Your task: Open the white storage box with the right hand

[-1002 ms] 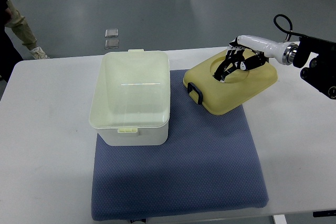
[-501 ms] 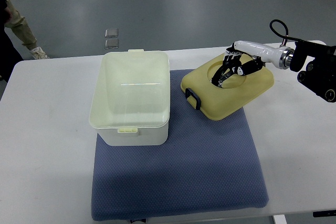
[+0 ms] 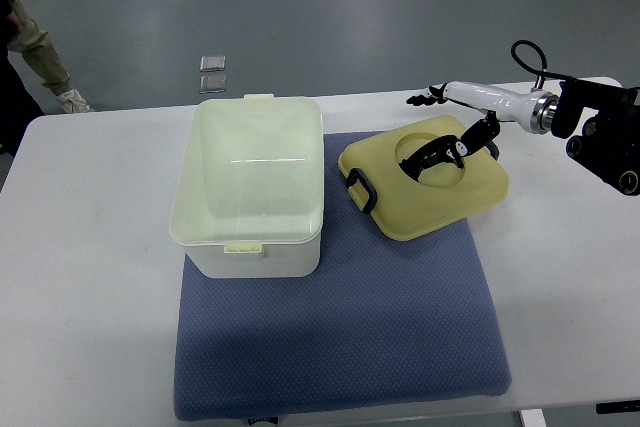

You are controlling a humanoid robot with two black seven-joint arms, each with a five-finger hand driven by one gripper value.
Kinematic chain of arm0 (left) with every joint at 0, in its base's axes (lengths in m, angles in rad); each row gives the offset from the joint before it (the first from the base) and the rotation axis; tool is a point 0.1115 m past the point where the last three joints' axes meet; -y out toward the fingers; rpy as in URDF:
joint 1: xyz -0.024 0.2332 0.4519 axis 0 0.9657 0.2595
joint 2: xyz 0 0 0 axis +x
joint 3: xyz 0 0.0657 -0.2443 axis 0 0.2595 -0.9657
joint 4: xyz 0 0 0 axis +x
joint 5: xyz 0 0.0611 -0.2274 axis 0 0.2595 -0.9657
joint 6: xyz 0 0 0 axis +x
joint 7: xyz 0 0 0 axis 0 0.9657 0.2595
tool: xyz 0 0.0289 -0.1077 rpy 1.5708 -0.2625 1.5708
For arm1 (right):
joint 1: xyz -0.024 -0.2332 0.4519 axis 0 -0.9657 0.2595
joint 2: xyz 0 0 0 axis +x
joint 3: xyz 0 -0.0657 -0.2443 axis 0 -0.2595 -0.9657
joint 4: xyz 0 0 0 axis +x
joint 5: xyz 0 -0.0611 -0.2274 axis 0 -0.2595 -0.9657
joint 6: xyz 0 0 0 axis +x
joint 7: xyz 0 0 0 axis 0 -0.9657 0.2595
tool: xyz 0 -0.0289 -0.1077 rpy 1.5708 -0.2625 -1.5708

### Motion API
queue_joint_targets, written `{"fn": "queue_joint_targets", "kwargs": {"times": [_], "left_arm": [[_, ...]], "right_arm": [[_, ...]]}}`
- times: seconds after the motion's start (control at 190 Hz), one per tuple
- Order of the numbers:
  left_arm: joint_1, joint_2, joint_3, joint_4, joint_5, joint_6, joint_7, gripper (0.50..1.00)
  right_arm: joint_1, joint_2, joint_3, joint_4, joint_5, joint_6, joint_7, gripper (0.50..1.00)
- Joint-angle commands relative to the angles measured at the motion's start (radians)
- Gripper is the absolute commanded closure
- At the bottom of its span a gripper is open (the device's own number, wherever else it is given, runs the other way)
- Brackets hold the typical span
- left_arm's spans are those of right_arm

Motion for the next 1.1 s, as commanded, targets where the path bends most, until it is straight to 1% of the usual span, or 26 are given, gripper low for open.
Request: {"fn": "queue_joint_targets", "kwargs": {"times": [0.0,0.227,0.285,0.422,0.533,0.607,0.675,0.77,0.844,0.886,0.955,1.092], "left_arm": [[0.000,0.000,0.000,0.000,0.000,0.000,0.000,0.500],[0.000,0.000,0.000,0.000,0.000,0.000,0.000,0.500],[0.000,0.000,0.000,0.000,0.000,0.000,0.000,0.500],[0.000,0.000,0.002,0.001,0.000,0.000,0.000,0.500],[0.000,0.000,0.002,0.001,0.000,0.000,0.000,0.500],[0.000,0.000,0.002,0.001,0.000,0.000,0.000,0.500],[0.000,0.000,0.002,0.001,0.000,0.000,0.000,0.500],[0.000,0.000,0.000,0.001,0.000,0.000,0.000,0.500],[0.000,0.000,0.000,0.001,0.000,0.000,0.000,0.500],[0.000,0.000,0.000,0.001,0.000,0.000,0.000,0.500],[0.000,0.000,0.000,0.001,0.000,0.000,0.000,0.500],[0.000,0.000,0.002,0.000,0.000,0.000,0.000,0.500]], "right_arm": [[0.003,-0.001,0.000,0.002,-0.001,0.018,0.005,0.613],[0.017,-0.008,0.012,0.005,0.016,0.031,0.011,0.613],[0.028,-0.016,0.029,0.008,0.031,0.060,0.012,0.613],[0.048,-0.031,0.120,0.005,0.220,0.184,0.012,0.613],[0.046,-0.030,0.179,0.002,0.373,0.193,0.002,0.613],[0.043,-0.018,0.209,-0.008,0.477,0.176,-0.021,0.613],[0.037,-0.013,0.229,-0.011,0.579,0.130,-0.052,0.613],[0.010,0.005,0.250,-0.011,0.777,0.027,-0.104,0.613],[-0.009,0.039,0.258,-0.011,0.971,-0.038,-0.167,0.613],[-0.018,0.050,0.258,-0.011,1.053,-0.052,-0.190,0.613],[-0.036,0.058,0.258,-0.011,1.152,-0.060,-0.202,0.613],[-0.070,0.058,0.250,-0.011,1.191,-0.060,-0.207,0.613]]}}
